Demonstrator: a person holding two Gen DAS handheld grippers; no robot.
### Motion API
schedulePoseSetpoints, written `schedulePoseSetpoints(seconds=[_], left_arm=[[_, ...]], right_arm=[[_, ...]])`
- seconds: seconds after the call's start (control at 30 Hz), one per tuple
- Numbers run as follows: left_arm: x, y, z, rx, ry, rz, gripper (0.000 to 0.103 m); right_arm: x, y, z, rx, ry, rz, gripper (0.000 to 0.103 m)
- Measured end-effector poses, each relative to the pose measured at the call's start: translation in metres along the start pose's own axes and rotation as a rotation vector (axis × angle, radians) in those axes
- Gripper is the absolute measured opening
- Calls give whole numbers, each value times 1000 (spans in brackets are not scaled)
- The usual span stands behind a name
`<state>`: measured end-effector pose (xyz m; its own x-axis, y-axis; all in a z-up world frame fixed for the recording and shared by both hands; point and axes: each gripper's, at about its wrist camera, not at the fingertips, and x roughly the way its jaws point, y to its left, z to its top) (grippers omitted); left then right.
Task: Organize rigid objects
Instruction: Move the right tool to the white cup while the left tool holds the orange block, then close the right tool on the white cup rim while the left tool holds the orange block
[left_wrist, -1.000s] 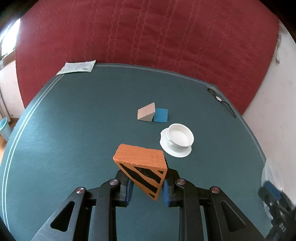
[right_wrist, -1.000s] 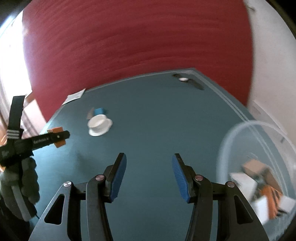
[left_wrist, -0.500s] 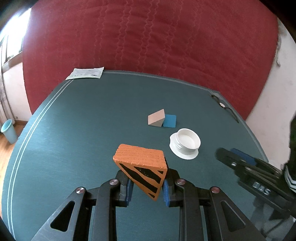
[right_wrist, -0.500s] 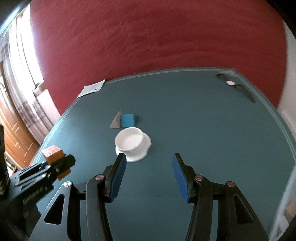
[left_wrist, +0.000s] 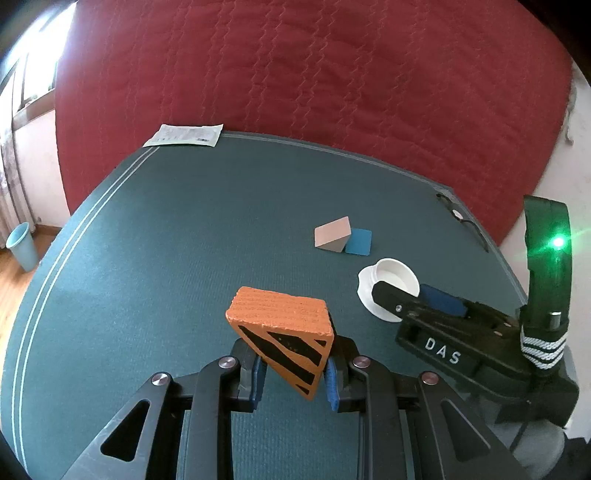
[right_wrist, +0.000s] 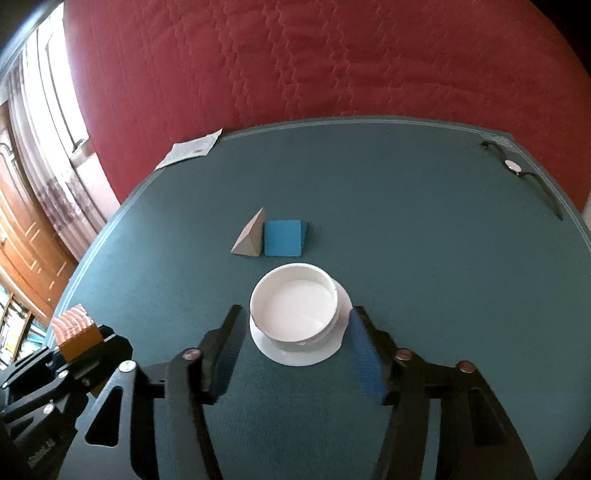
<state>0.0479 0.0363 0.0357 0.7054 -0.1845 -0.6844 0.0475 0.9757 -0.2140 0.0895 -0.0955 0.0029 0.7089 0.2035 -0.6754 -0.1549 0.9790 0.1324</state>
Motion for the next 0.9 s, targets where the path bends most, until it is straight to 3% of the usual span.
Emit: schedulePoseSetpoints(seconds=[0.43,0.5,0.9], left_arm=[[5,0,-1,-6,15,5,27],[5,0,-2,-6,18,4,27],[4,-3,-3,-2,20,-22,27]], right_arm=[[12,8,6,-39,0,-37,59],[10,9,4,-53,-9,-37,53],[-24,-5,-25,-11,-28,-51,53]])
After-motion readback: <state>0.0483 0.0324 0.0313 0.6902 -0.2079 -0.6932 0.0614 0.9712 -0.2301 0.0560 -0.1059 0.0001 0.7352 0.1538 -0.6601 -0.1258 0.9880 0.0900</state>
